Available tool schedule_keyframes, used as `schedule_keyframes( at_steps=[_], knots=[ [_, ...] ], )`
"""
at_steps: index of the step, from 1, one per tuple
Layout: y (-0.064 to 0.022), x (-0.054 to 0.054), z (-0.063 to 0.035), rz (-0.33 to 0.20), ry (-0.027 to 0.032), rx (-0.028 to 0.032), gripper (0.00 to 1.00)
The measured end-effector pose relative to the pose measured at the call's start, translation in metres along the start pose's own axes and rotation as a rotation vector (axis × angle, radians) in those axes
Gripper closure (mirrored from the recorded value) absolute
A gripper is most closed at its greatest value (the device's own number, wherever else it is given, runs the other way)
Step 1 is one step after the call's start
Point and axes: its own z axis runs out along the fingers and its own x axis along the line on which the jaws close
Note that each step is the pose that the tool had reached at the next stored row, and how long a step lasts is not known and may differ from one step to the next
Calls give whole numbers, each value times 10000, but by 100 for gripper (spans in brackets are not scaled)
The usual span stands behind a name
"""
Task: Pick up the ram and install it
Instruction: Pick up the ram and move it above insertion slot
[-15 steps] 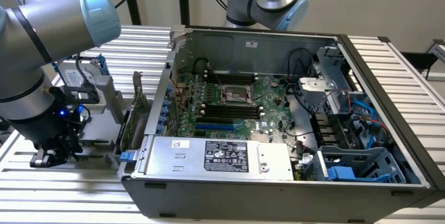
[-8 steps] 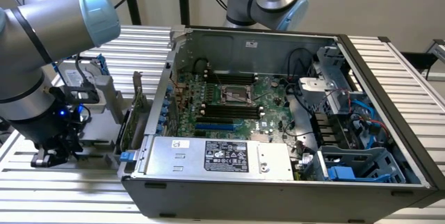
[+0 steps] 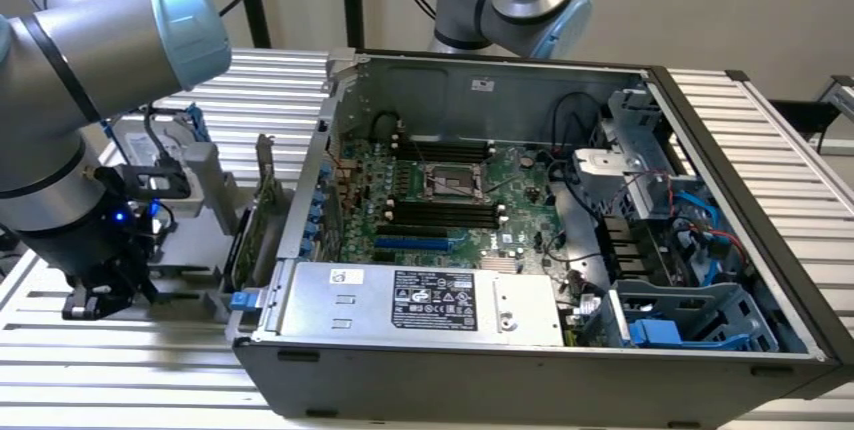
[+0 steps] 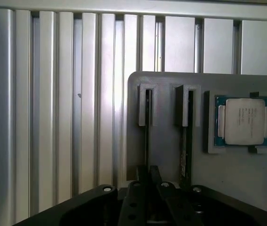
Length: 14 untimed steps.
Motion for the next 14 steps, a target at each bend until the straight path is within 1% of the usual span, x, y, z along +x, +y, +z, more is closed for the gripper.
schedule_keyframes(
  at_steps=[1, 9, 14],
  knots=[
    [0, 0, 0, 0, 0, 0, 87],
    [1, 1, 1, 1, -1, 0, 87],
    [0, 21, -1, -1, -1, 0, 87]
  ],
)
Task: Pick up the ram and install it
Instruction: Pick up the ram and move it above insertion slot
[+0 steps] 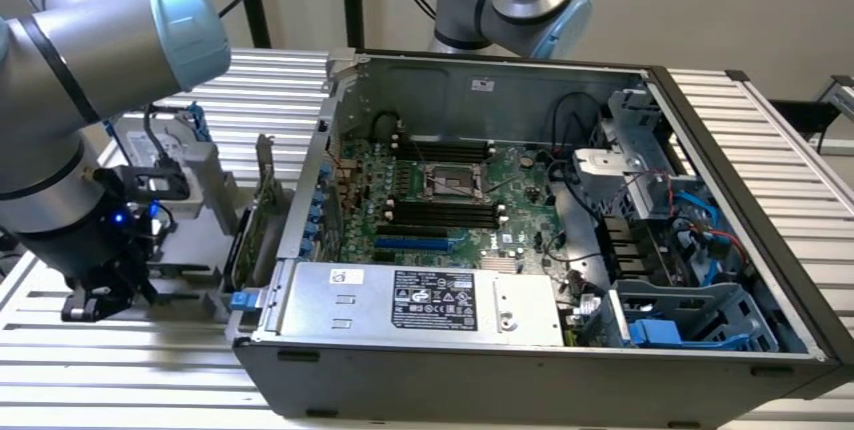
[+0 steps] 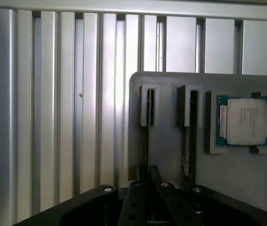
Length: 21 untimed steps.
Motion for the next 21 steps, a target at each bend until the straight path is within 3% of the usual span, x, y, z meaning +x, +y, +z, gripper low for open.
schedule_keyframes(
  at_steps=[9, 21],
  knots=[
    [19, 77, -3, 2, 0, -1, 87],
    [18, 80, -13, 1, -1, 0, 87]
  ],
)
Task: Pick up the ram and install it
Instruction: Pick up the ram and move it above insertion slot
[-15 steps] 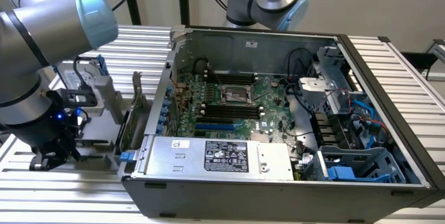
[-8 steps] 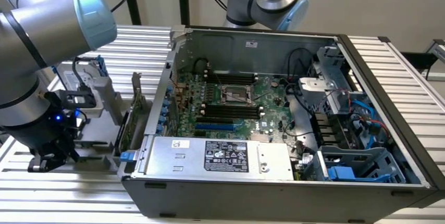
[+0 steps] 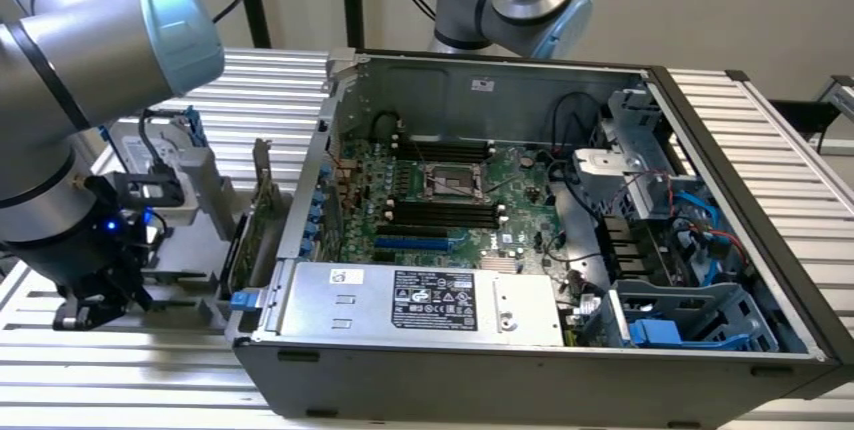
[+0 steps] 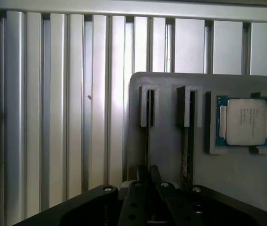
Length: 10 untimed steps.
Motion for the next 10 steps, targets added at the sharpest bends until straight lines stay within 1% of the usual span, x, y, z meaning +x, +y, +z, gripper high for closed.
schedule_keyframes(
  at_steps=[6, 10],
  knots=[
    [-7, -1, -33, 1, 1, -10, 87],
    [-9, -4, -76, 1, 1, -14, 87]
  ],
)
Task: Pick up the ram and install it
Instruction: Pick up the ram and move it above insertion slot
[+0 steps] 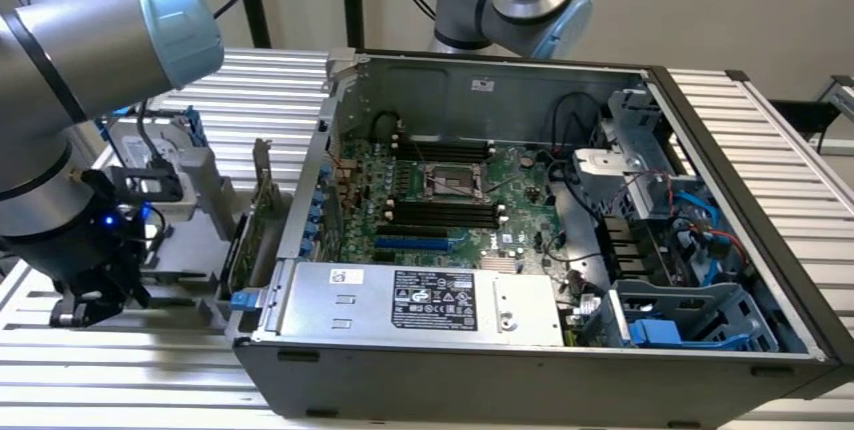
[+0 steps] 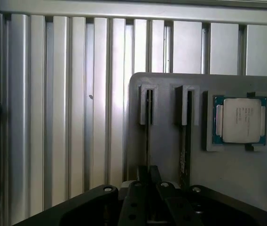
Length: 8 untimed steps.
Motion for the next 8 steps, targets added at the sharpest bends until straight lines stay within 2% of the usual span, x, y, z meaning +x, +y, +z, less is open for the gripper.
schedule_keyframes(
  at_steps=[4, 8],
  knots=[
    [2, -4, -71, 0, -1, -1, 87],
    [6, -11, -182, 0, -1, 1, 87]
  ],
)
